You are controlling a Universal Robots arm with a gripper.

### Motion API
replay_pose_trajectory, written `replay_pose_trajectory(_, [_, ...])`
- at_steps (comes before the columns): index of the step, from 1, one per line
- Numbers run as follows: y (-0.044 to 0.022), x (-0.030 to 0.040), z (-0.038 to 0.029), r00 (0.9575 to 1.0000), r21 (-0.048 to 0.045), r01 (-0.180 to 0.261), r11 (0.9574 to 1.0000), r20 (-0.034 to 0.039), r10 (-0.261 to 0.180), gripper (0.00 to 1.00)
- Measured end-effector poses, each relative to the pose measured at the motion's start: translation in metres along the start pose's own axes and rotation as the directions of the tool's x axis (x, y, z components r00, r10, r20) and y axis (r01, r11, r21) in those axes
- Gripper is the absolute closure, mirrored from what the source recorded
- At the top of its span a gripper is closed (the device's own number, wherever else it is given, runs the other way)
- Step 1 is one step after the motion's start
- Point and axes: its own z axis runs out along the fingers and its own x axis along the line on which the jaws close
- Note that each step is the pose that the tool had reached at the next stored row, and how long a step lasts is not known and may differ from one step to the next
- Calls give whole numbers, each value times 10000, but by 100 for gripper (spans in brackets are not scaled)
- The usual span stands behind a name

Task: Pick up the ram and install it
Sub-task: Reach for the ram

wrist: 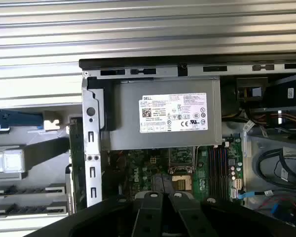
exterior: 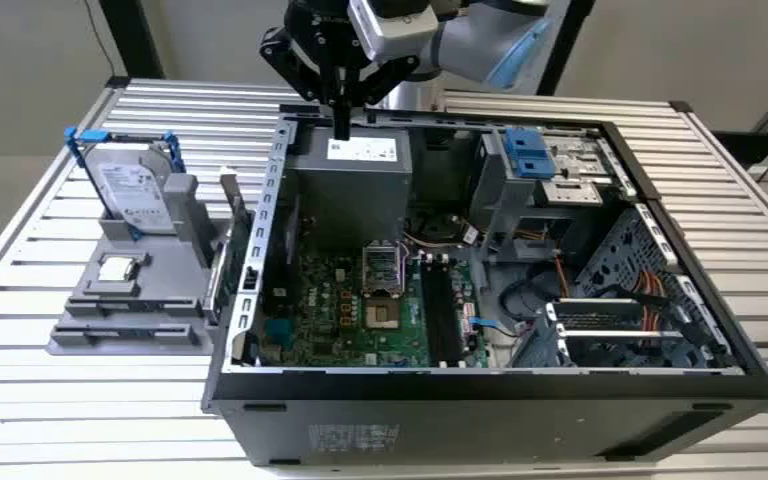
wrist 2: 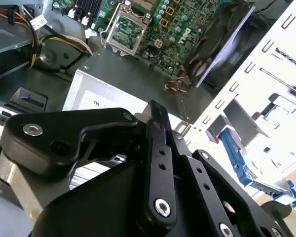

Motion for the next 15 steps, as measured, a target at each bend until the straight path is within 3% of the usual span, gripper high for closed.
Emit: replay_pose_trajectory(15, [0, 14, 1, 10000, 39, 1, 10000, 4, -1, 100])
